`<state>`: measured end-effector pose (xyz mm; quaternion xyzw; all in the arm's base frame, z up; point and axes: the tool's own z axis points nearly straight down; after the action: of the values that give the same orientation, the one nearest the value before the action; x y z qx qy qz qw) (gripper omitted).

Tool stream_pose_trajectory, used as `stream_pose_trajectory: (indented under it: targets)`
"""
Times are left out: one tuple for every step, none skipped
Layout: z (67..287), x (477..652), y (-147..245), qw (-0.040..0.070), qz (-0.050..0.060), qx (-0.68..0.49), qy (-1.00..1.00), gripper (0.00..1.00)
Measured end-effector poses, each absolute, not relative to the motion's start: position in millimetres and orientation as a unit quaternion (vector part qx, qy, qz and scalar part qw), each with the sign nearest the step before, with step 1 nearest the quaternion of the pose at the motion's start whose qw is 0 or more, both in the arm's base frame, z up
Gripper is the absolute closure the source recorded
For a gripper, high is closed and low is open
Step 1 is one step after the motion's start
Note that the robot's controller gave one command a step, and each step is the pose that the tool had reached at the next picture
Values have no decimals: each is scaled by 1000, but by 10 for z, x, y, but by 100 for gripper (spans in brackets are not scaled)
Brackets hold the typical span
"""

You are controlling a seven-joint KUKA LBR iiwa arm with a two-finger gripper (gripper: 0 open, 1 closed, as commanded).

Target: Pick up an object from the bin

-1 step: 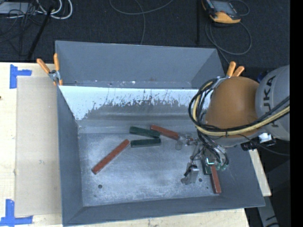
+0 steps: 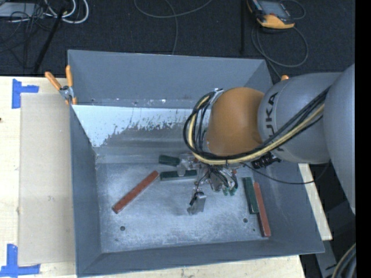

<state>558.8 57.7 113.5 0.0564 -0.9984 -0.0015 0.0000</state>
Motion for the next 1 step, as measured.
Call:
stream_pose_trajectory:
  targets:
    - [692, 6024, 1343, -2, -1, 134, -991, 0]
